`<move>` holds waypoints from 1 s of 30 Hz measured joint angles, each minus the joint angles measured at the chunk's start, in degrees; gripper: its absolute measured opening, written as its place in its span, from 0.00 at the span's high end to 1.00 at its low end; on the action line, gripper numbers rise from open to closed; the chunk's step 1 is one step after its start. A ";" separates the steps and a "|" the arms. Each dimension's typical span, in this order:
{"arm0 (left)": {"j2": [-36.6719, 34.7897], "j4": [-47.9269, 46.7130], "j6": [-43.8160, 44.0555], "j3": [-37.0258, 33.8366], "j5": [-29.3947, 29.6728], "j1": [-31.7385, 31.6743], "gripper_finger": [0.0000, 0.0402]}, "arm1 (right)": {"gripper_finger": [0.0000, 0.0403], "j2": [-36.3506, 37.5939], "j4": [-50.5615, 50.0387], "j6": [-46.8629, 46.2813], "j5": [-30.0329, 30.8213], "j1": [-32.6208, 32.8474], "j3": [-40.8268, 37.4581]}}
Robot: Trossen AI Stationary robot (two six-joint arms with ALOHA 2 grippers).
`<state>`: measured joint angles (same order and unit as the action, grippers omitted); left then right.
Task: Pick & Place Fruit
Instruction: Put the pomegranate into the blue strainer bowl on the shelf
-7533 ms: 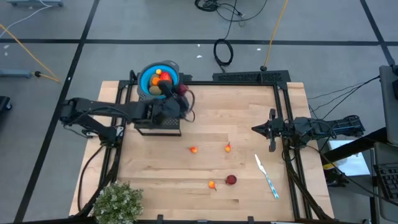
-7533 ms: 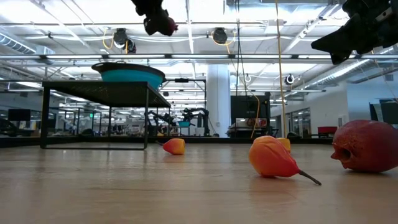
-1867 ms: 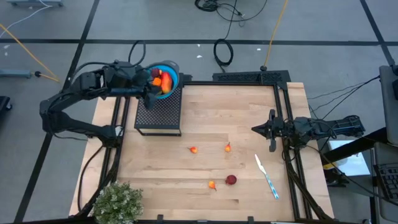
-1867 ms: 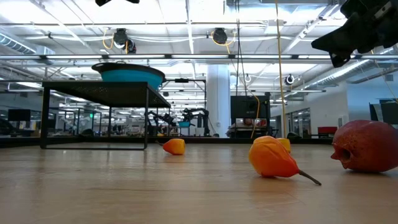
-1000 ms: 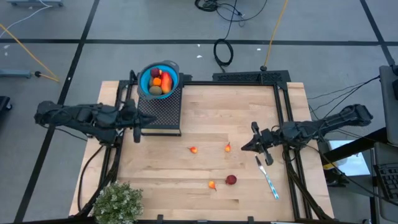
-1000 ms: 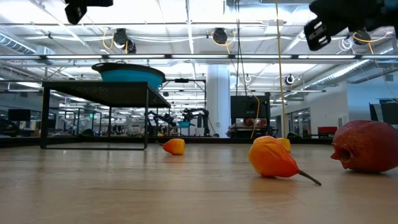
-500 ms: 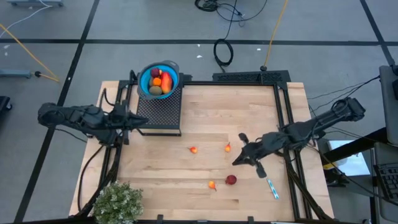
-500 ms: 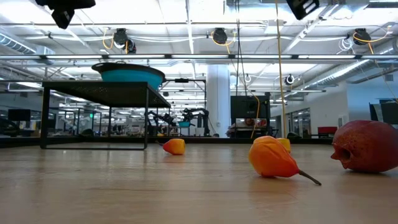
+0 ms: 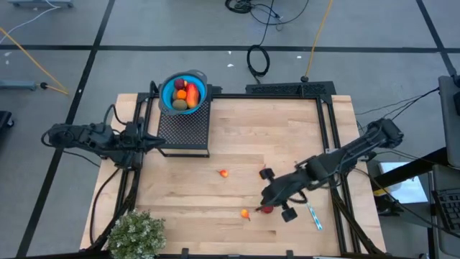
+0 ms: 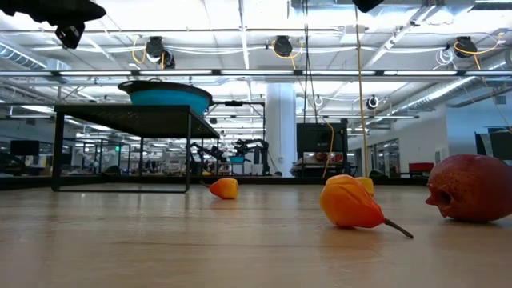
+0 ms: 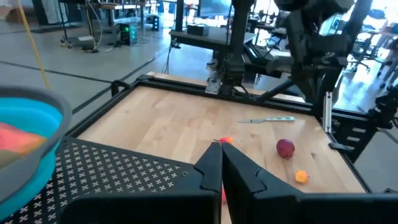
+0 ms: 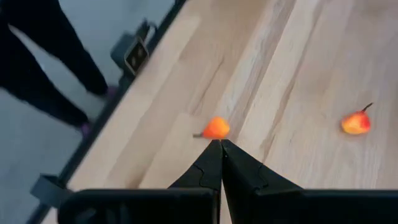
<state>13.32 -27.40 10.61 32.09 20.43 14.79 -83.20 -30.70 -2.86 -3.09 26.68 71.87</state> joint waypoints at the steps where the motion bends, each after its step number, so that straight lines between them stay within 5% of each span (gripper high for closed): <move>1: -0.57 -0.18 -0.01 -0.26 0.00 0.00 0.99 | 1.00 -1.48 -1.54 0.46 0.00 0.08 1.38; 14: -3.56 -5.18 -0.46 -1.98 0.01 0.00 0.95 | 0.89 -12.40 -12.77 -7.82 -0.70 0.08 8.53; 22: -3.56 -7.58 -1.46 -1.98 0.00 0.00 0.99 | 0.67 -13.13 -12.85 -13.60 -4.99 0.06 8.56; 30: -3.56 -7.60 -3.54 -1.98 0.02 0.00 0.93 | 0.42 -13.29 -12.86 -16.97 -6.03 0.06 8.56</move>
<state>9.76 -35.00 7.07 30.11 20.45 14.79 -96.49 -43.55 -19.83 -9.13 26.74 80.42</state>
